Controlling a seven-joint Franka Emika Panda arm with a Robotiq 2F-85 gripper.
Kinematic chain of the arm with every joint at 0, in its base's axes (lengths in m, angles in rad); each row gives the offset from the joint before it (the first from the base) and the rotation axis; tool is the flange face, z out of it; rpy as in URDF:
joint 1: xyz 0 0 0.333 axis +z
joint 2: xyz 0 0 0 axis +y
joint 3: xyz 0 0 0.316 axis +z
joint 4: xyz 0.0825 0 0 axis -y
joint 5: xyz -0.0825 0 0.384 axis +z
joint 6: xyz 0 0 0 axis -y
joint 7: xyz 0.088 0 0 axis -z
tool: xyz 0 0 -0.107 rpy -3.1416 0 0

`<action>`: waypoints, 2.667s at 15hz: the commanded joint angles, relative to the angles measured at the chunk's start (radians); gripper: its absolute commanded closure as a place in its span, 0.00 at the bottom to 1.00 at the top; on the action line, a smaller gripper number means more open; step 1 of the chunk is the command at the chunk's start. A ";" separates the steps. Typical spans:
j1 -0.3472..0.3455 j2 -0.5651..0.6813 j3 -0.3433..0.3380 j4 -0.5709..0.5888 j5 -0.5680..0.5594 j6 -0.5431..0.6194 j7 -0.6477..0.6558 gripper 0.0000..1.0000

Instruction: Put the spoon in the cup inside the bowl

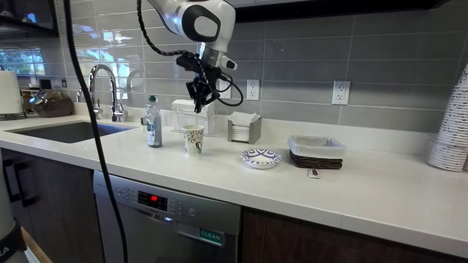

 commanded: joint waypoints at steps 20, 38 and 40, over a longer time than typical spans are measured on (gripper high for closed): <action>-0.021 -0.225 0.047 0.058 -0.516 -0.405 0.492 0.99; -0.036 -0.117 0.022 -0.242 -1.201 0.290 0.449 0.99; -0.046 -0.102 0.018 -0.255 -1.247 0.352 0.476 0.99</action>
